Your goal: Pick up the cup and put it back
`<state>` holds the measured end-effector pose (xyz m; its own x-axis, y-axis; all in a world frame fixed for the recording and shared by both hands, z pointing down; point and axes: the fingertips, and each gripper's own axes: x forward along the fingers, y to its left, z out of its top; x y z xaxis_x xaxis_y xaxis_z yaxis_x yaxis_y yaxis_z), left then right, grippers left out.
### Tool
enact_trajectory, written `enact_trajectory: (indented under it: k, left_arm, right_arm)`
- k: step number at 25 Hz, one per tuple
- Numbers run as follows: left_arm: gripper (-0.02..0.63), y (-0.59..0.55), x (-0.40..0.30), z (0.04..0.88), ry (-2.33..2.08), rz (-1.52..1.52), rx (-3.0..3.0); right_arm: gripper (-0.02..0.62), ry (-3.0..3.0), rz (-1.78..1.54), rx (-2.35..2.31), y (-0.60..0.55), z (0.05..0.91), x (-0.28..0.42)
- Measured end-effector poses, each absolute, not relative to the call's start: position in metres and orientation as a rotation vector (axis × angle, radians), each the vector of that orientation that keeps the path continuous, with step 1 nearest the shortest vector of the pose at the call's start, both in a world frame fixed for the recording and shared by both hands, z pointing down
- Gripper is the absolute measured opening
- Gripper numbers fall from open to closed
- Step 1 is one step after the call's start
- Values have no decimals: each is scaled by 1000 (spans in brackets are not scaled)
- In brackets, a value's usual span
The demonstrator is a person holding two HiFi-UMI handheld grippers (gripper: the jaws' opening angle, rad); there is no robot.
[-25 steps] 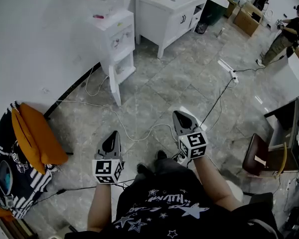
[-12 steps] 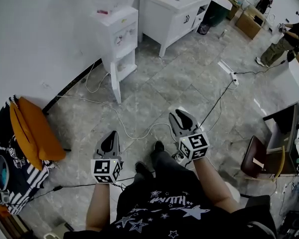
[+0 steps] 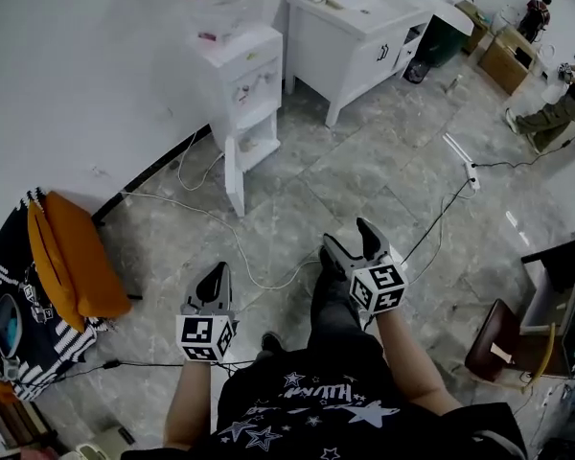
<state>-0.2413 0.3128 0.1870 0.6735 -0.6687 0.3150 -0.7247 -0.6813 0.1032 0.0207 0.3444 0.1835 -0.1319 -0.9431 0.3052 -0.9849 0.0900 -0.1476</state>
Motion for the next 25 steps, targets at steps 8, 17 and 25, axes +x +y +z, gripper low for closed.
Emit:
enact_trajectory:
  k: [8, 17, 25]
  left_arm:
    - [11, 197, -161, 201, -1385, 418, 2477]
    - [11, 71, -97, 196, -1677, 422, 2293]
    - [11, 8, -107, 245, -1805, 404, 2150]
  right_arm:
    - [350, -2309, 536, 1791, 195, 222, 132]
    - [350, -2428, 517, 1444, 32, 247, 199]
    - [342, -2412, 518, 1301, -61, 319, 189]
